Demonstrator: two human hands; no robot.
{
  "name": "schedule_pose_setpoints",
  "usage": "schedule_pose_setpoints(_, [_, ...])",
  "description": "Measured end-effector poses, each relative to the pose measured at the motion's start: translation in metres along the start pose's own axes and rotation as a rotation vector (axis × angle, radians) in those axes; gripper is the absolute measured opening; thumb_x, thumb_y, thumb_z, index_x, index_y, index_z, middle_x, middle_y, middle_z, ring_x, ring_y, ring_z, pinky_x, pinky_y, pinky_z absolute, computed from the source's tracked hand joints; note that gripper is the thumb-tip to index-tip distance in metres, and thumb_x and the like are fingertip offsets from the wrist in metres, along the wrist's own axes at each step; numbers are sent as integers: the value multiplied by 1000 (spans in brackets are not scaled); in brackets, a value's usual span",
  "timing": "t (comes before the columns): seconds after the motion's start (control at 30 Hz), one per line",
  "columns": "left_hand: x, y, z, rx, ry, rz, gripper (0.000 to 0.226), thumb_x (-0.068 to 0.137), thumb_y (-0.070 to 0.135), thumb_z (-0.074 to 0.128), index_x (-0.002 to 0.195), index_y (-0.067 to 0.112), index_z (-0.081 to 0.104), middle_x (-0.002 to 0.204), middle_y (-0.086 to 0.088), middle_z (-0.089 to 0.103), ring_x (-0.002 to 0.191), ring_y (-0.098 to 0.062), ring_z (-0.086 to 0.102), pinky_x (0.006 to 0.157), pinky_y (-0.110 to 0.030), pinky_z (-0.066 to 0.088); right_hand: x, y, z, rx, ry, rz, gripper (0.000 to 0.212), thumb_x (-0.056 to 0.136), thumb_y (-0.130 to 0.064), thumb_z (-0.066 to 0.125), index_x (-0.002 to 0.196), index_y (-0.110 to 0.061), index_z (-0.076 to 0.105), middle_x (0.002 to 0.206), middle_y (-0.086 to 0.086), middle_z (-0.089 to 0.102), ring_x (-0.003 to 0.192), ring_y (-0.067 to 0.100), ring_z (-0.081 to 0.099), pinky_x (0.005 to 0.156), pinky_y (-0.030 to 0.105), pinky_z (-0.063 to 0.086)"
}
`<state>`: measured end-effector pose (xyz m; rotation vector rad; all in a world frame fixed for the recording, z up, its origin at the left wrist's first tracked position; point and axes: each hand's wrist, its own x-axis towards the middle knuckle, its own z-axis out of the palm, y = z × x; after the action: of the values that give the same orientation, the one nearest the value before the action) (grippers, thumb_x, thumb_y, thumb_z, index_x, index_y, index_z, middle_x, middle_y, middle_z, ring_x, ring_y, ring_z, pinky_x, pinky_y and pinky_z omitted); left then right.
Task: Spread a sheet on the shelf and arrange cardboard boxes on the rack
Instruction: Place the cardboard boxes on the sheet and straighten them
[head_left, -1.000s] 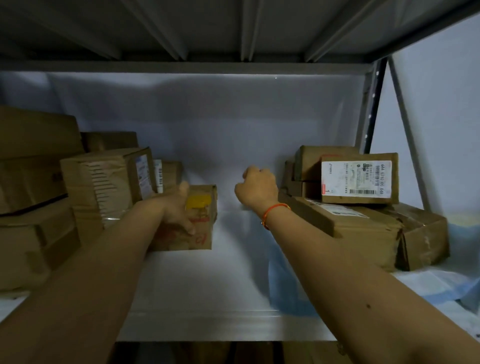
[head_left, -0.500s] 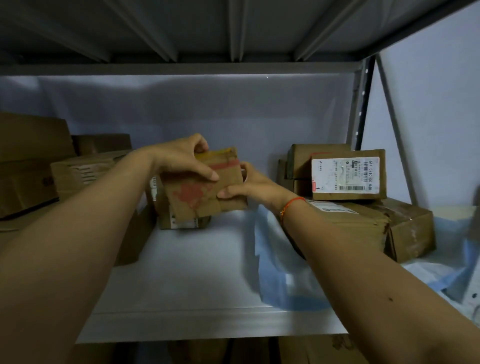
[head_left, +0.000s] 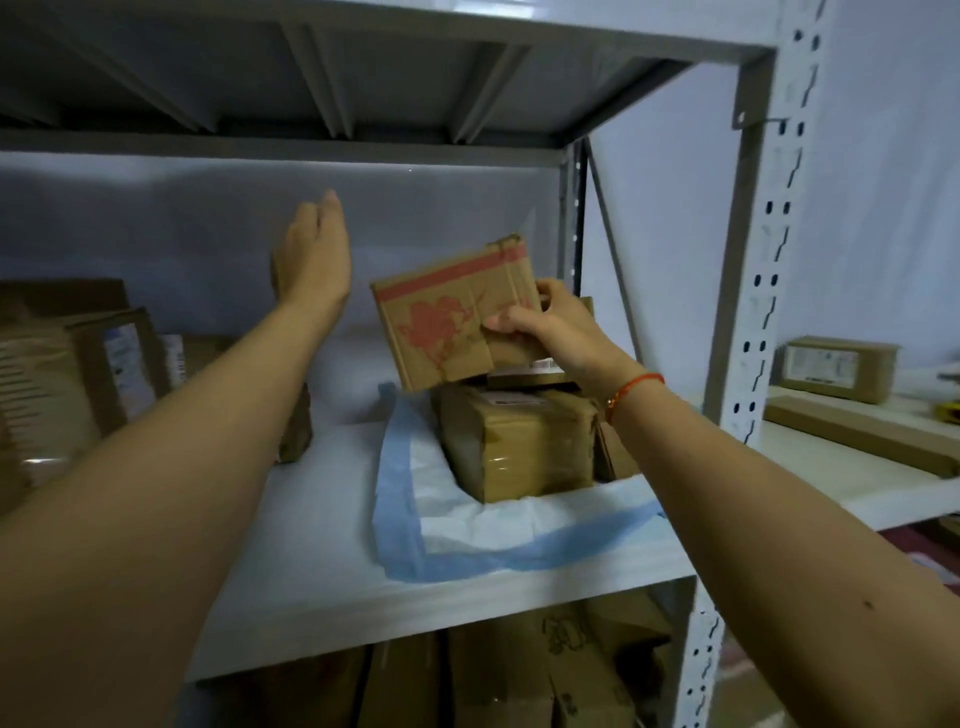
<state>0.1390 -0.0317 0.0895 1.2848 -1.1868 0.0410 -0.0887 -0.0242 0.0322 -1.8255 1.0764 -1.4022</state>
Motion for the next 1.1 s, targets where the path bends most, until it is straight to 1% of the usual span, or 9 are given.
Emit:
schedule_pose_setpoints(0.17, [-8, -20, 21, 68, -29, -116, 53, 103, 35, 22, 129, 0, 51, 136, -25, 50, 123, -40, 48, 100, -41, 36, -14, 19, -35, -17, 63, 76, 94, 46, -53, 80, 127, -16, 49, 113, 0, 64, 100, 17, 66, 90, 39, 54])
schedule_pose_setpoints(0.3, [-9, -46, 24, 206, -73, -227, 49, 102, 28, 29, 133, -7, 45, 139, -30, 46, 125, -45, 45, 102, -44, 36, -23, 30, -45, 53, 79, 98, 85, 56, -39, 78, 128, -11, 43, 108, -2, 61, 98, 14, 64, 80, 28, 53])
schedule_pose_setpoints(0.47, [-6, -78, 23, 295, -105, -298, 45, 96, 19, 36, 130, -8, 46, 135, -31, 48, 121, -49, 47, 98, -46, 41, -26, 45, -46, 33, 129, 118, 72, 60, -42, 73, 122, -18, 44, 112, 0, 61, 102, 19, 63, 92, 40, 54])
schedule_pose_setpoints(0.57, [-8, -87, 28, 319, -121, -286, 44, 95, 18, 38, 128, -9, 49, 134, -32, 50, 121, -49, 47, 99, -46, 41, -26, 53, -47, -48, 211, 92, 57, 62, -50, 66, 112, -27, 49, 113, 3, 61, 104, 22, 62, 92, 45, 53])
schedule_pose_setpoints(0.63, [-8, -91, 32, 339, -130, -292, 44, 94, 18, 40, 128, -9, 49, 134, -32, 50, 121, -49, 48, 99, -47, 42, -26, 55, -46, -159, 341, 53, 55, 62, -56, 60, 110, -31, 52, 113, 4, 61, 106, 25, 60, 91, 46, 53])
schedule_pose_setpoints(0.73, [-3, -100, 36, 353, -140, -287, 44, 94, 19, 42, 127, -9, 50, 132, -31, 51, 121, -49, 48, 98, -47, 42, -25, 48, -41, -333, 610, -28, 73, 69, -55, 56, 133, -23, 44, 130, 5, 50, 122, 23, 47, 101, 46, 42])
schedule_pose_setpoints(0.87, [7, -113, 36, 376, -148, -287, 40, 93, 22, 48, 120, -6, 54, 126, -29, 56, 115, -48, 53, 92, -46, 46, -16, 15, -21, -484, 956, -251, 60, 75, -46, 59, 123, -11, 51, 121, 4, 51, 112, 21, 48, 95, 42, 42])
schedule_pose_setpoints(1.0, [19, -131, 28, 511, -235, -242, 36, 91, 26, 53, 109, -5, 60, 115, -28, 61, 106, -46, 57, 84, -42, 48, 1, -12, 14, -617, 961, -441, 43, 75, -33, 58, 112, -10, 56, 113, 8, 55, 104, 24, 52, 91, 39, 44])
schedule_pose_setpoints(1.1, [31, -152, 21, 667, -357, -192, 46, 88, 38, 57, 116, 1, 59, 122, -24, 59, 113, -44, 53, 95, -43, 46, 17, -21, 53, -633, 893, -537, 35, 72, -29, 58, 102, -12, 60, 105, 10, 55, 98, 26, 53, 85, 44, 47])
